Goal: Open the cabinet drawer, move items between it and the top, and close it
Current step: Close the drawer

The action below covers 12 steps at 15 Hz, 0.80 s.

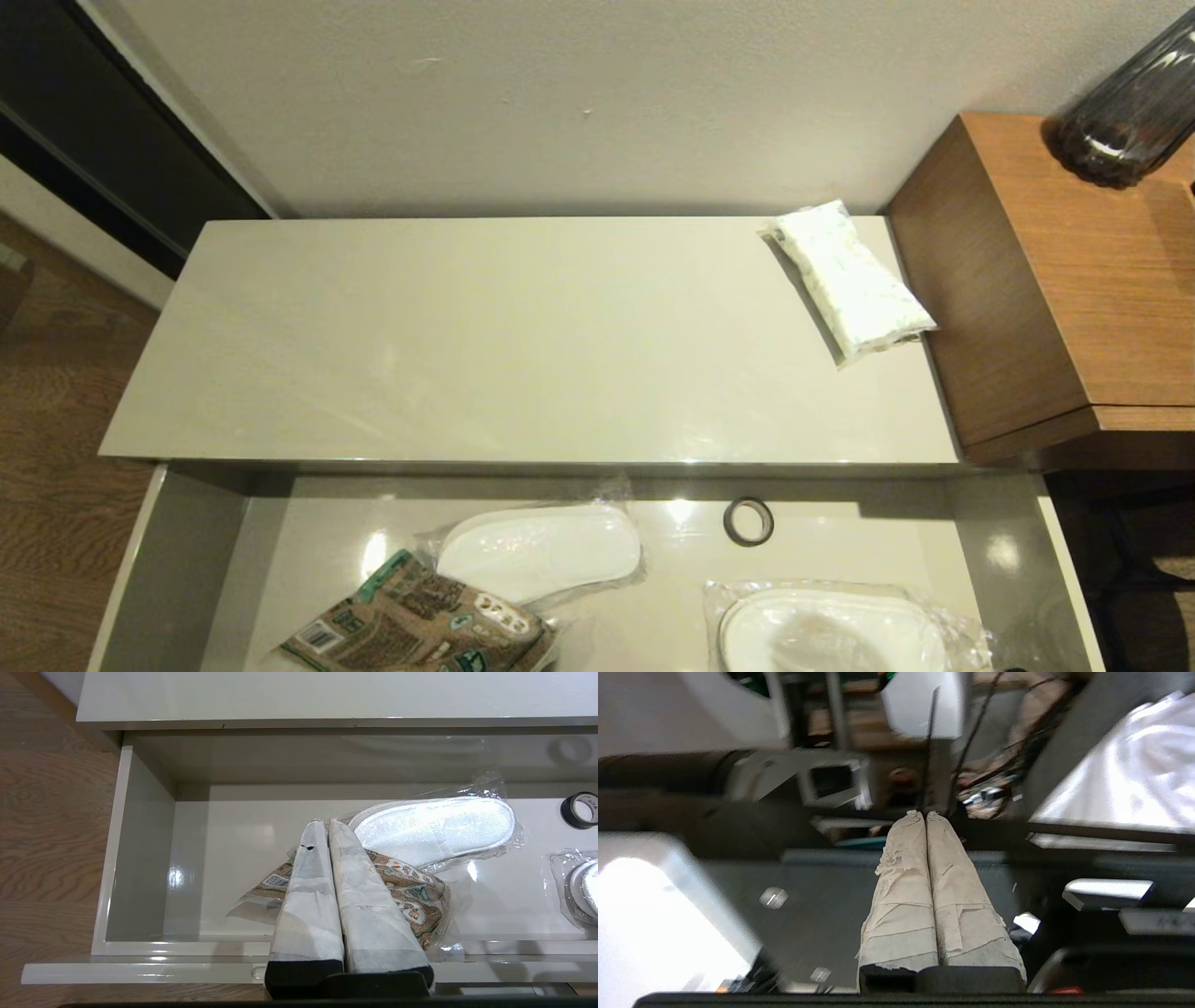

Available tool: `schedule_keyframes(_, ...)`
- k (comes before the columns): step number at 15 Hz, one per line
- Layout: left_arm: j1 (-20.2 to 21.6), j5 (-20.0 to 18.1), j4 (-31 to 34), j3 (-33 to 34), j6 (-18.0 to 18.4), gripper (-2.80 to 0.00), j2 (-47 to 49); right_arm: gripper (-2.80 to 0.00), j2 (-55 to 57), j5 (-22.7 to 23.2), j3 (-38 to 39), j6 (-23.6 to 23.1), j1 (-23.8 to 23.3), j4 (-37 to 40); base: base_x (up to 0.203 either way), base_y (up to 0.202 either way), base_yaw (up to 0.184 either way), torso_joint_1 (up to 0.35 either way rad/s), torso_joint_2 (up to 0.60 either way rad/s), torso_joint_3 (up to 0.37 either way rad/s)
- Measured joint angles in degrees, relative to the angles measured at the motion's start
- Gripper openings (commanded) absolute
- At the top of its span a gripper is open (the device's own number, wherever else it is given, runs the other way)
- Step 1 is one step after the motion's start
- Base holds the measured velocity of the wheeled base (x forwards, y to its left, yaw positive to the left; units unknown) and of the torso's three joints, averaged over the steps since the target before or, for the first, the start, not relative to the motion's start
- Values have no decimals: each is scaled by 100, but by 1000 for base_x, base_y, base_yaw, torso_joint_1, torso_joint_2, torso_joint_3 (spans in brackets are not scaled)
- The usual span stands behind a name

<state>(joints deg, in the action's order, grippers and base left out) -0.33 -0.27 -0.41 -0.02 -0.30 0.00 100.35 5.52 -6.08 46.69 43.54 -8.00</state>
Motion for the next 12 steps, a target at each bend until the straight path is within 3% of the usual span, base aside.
schedule_keyframes(6,-2,0,0,2,0,-280,0,-280,352,-243,61,259,217,-535,0,0,0,0,0,0)
schedule_keyframes(12,0,2,0,2,0,-280,0,-280,863,-1251,110,774,237,-1718,0,0,0,0,0,0)
